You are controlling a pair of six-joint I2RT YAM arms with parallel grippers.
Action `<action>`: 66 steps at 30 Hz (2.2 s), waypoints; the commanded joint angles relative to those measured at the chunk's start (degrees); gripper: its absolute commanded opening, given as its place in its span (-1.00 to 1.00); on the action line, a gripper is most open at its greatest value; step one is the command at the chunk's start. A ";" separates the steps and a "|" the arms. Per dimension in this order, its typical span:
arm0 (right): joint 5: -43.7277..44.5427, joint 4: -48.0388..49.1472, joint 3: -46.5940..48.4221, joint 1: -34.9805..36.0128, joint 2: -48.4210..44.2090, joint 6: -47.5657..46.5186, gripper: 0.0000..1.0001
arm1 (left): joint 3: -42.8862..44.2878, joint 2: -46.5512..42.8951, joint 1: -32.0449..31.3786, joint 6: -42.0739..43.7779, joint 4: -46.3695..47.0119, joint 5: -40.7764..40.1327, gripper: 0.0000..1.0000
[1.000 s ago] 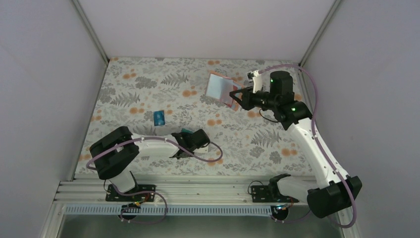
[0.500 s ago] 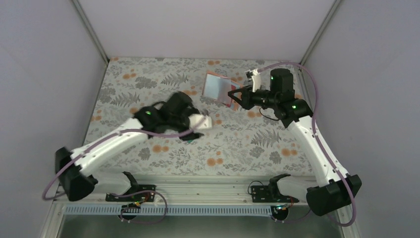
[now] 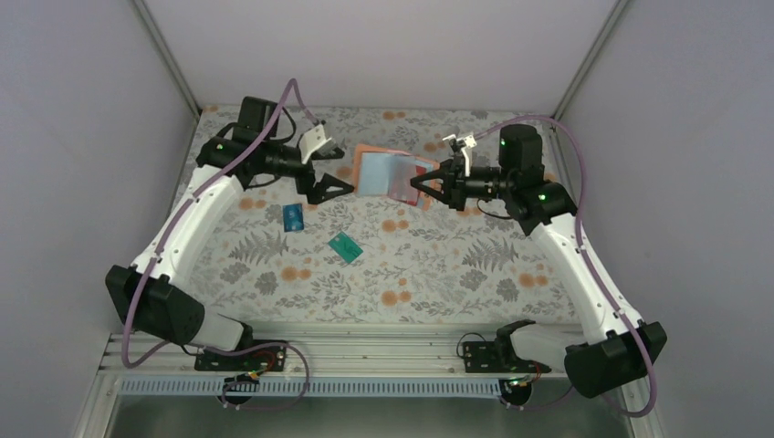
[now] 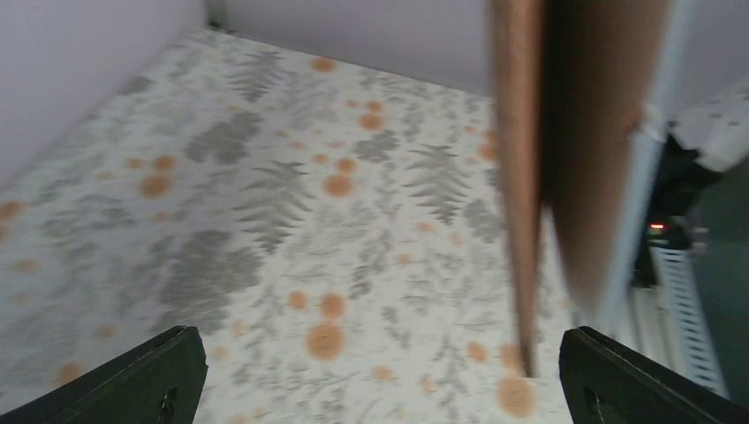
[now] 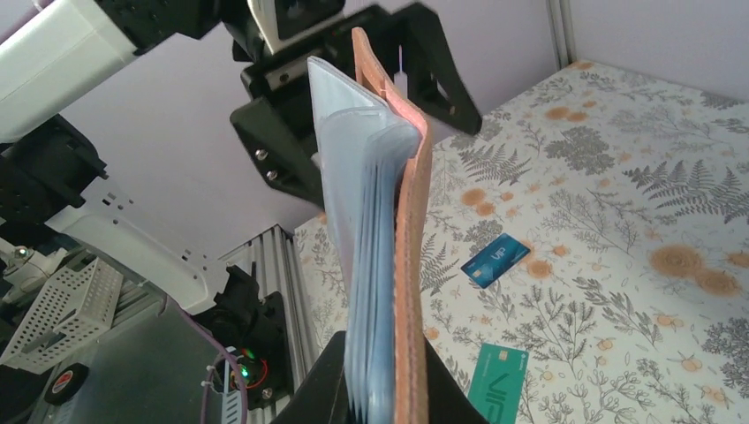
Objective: Take the credit cards out of the card holder
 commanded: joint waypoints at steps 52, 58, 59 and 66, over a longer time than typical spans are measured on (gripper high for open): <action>0.66 22.14 -11.04 -2.55 -2.06 -2.33 0.06 | -1.45 -3.31 -5.99 0.51 -0.34 10.11 -0.95; 0.70 21.95 -8.90 0.53 0.32 -3.35 0.07 | -1.77 -3.12 -6.30 0.87 -0.54 10.36 -0.95; 0.87 21.93 -8.68 1.00 0.40 -3.45 0.02 | -2.00 -3.23 -6.34 0.94 -0.53 10.30 -0.95; 2.84 24.55 -8.11 5.36 1.40 -2.17 -0.09 | -2.02 -2.90 -6.46 0.82 -0.36 10.53 -0.95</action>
